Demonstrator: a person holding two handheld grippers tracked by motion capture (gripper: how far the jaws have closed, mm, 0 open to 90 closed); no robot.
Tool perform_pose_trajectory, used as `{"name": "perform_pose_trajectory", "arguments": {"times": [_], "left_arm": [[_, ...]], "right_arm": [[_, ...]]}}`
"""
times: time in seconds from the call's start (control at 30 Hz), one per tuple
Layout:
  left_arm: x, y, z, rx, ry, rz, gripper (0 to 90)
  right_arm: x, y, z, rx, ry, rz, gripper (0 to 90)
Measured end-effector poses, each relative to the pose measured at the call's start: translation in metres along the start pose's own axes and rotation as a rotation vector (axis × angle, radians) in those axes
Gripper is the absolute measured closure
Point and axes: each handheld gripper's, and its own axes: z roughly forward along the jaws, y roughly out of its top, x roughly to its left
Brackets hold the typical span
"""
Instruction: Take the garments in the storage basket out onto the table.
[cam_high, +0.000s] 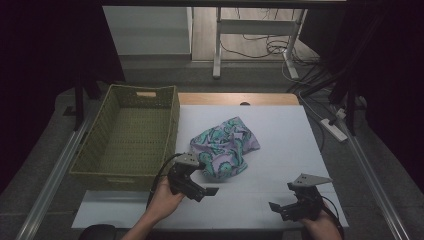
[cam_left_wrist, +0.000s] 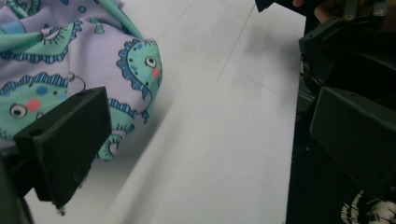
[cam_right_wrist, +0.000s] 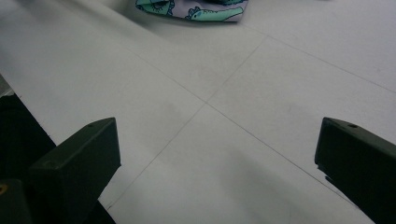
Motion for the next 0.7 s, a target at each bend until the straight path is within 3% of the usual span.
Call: {"name": "perform_pose_trajectory", "arguments": {"times": [0.4, 0.7], "left_arm": [[-0.01, -0.022, -0.015, -0.004, 0.001, -0.028, 0.0], [-0.016, -0.039, -0.03, -0.005, 0.036, -0.045, 0.0]], "right_arm": [[-0.002, 0.0, -0.001, -0.014, 0.015, 0.018, 0.5], [-0.001, 0.0, 0.0, 0.001, 0.01, 0.007, 0.6]]}}
